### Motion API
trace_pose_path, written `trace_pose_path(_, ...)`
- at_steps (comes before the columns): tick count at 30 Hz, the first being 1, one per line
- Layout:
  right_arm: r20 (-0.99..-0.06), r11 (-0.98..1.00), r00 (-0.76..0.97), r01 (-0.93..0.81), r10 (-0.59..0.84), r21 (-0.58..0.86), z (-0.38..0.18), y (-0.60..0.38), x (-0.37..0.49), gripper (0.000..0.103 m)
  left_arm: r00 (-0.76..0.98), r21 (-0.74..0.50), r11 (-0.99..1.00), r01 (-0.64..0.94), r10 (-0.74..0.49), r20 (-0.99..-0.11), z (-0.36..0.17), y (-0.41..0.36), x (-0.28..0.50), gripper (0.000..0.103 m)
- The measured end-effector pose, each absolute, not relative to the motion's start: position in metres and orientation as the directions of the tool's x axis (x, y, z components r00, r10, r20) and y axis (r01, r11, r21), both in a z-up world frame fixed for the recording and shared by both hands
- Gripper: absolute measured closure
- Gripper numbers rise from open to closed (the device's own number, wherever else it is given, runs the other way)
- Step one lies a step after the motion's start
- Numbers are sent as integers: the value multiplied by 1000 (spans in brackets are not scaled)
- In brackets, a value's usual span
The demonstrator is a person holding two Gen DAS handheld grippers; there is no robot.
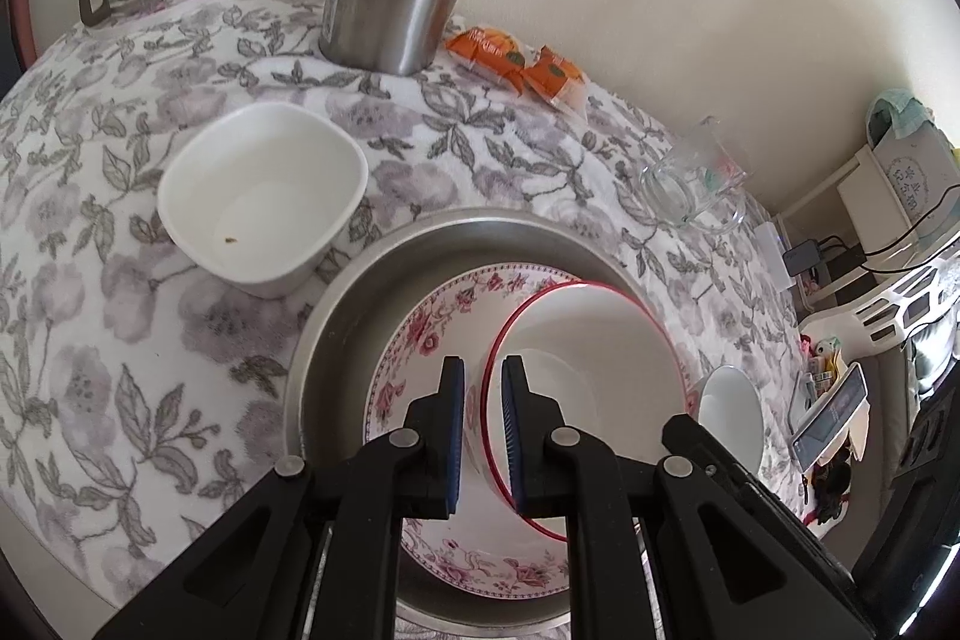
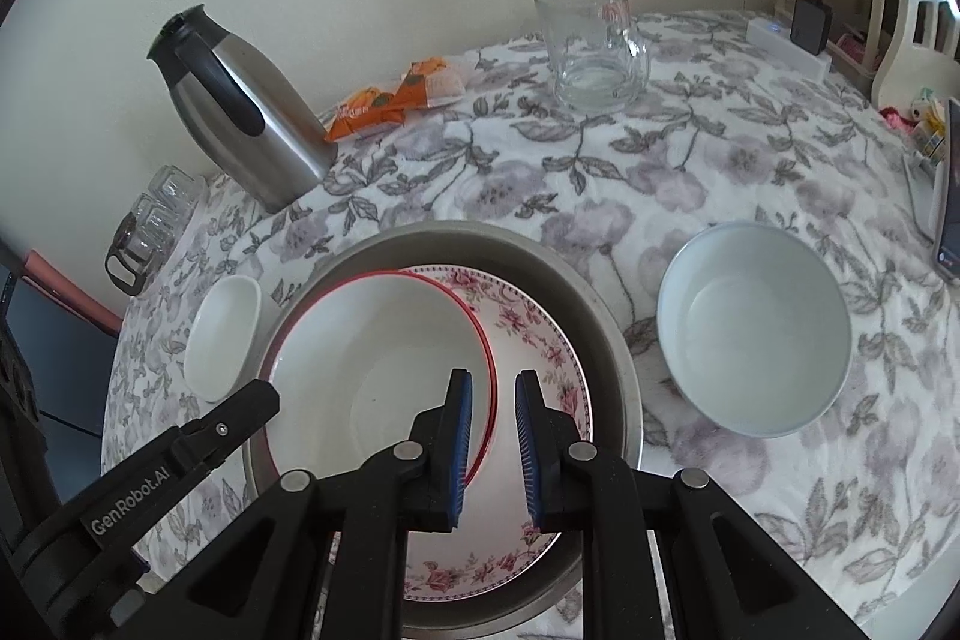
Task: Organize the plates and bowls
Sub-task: 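Open both tools to release the strawberry bowl, then move both tools to the rim of the white square bowl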
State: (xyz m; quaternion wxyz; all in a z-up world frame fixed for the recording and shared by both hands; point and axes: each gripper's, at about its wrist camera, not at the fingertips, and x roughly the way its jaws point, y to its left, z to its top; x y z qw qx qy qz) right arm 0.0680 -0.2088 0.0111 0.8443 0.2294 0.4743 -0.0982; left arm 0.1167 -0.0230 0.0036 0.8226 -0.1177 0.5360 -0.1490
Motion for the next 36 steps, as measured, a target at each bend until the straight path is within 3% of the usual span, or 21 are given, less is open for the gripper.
trace_pose_path(4,-834,883,551,377,29,280,23,-208,65,86,413,-337,934,116,-354,-839,14,-19,113,90)
trace_pose_path(5,-834,885,551,380,19,271,25,-208,65,85,420,-331,937,112,-347,-839,16,-18,113,86)
trace_pose_path(6,-836,887,549,382,8,260,26,-208,64,84,427,-323,940,107,-337,-839,17,-17,113,74)
trace_pose_path(8,-840,887,542,391,-8,244,27,-208,64,75,439,-307,947,95,-317,-841,19,-14,112,61)
trace_pose_path(11,-846,887,533,401,-21,230,26,-209,63,56,446,-281,956,79,-286,-848,19,-11,112,58)
trace_pose_path(16,-847,892,531,399,-38,210,28,-208,63,39,459,-248,968,46,-240,-855,20,-7,113,48)
trace_pose_path(18,-846,894,531,398,-44,204,29,-207,62,33,463,-227,973,35,-217,-859,19,-6,113,34)
trace_pose_path(20,-845,895,532,400,-51,197,29,-207,62,25,469,-209,978,23,-196,-861,19,-4,113,29)
trace_pose_path(24,-846,895,530,405,-63,187,30,-208,62,21,482,-192,981,-1,-167,-860,19,1,114,24)
trace_pose_path(29,-844,896,531,407,-73,179,31,-209,61,7,495,-166,986,-28,-131,-859,19,6,115,14)
trace_pose_path(36,-842,898,533,405,-81,171,31,-208,61,0,503,-149,988,-51,-103,-858,18,11,116,14)
